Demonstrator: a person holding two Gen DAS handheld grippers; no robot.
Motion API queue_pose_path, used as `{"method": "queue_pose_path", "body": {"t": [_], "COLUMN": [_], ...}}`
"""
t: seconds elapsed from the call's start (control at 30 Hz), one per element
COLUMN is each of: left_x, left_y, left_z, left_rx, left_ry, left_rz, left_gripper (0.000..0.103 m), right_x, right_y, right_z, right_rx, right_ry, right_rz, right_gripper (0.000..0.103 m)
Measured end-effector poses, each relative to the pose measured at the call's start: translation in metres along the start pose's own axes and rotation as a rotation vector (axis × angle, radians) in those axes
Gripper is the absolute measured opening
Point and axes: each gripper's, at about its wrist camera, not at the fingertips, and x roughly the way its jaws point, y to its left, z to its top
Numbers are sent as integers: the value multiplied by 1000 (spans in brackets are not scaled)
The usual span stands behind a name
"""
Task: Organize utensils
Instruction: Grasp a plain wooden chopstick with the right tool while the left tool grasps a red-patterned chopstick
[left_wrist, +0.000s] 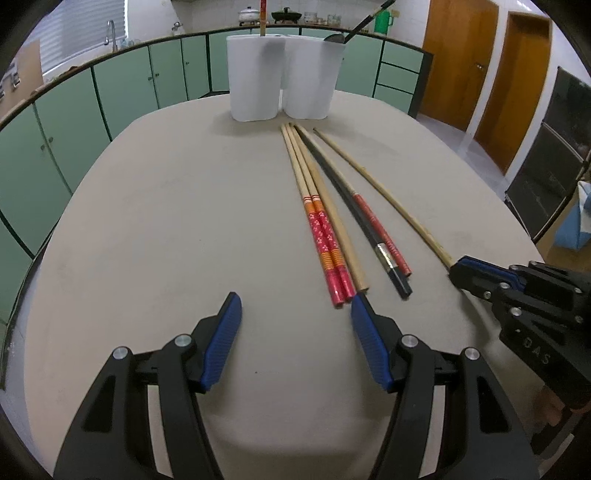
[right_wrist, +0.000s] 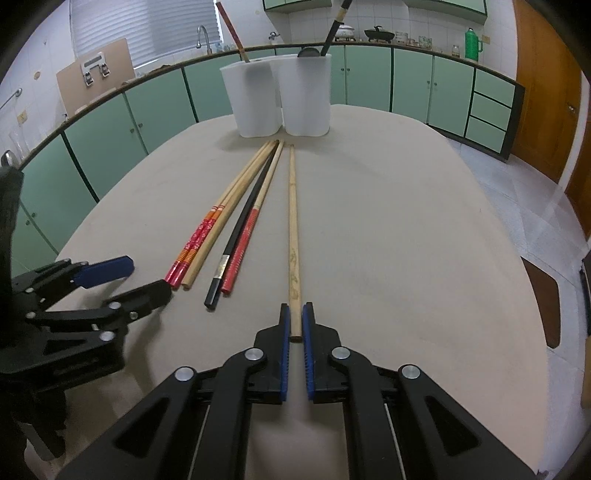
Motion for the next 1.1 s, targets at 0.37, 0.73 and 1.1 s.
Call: {"method": "queue_pose_path", "body": {"t": [0.37,0.73,1.1], "left_x": [-3,4,-7], "left_y": [11,2,0], "left_z": [1,8,10], "left_rx": [-38,-32,-45], "left_ry": [-2,-3,-31], "left_rz": [53,48,22], "left_gripper": [61,29,5], "right_x": [-1,0,-14], "right_y": [-1,-1,-1], "right_z": [-1,0,7], "right_rx": [7,4,4], "right_ry": [-5,0,-29], "right_rz": [16,22,42], "right_gripper": [8,7,7]}}
